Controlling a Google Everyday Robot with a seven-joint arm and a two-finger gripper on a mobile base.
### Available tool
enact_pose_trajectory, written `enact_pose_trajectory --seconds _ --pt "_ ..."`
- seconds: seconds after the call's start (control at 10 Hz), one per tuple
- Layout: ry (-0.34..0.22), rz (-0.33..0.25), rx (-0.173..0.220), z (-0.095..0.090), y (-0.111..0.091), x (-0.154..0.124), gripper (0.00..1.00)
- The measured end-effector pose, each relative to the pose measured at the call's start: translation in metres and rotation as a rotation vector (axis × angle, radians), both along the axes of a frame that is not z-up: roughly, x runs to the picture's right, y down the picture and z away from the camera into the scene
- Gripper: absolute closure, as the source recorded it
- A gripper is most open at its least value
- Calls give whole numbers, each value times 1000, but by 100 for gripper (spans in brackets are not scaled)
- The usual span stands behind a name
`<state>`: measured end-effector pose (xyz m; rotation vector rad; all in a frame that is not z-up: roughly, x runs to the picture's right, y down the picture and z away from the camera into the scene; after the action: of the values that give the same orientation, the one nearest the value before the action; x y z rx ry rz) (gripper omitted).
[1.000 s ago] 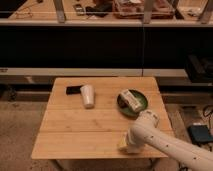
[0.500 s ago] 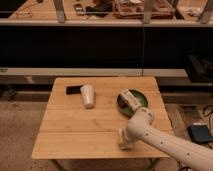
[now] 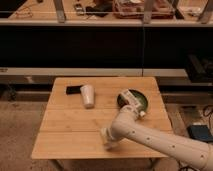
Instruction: Wipe the white sponge on the table
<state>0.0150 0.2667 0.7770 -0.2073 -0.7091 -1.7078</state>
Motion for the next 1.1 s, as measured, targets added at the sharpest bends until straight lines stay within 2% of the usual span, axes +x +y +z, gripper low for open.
enact_pose_trajectory --seconds 0.2,0.5,0.8,1.0,1.1 --pt "-3 -14 -6 11 -7 -6 100" --pt "47 -22 -7 38 -28 4 100" --pt "135 17 -58 58 -32 45 100" --pt "236 87 -93 68 -37 103 100" --pt "270 105 -102 68 -38 123 100"
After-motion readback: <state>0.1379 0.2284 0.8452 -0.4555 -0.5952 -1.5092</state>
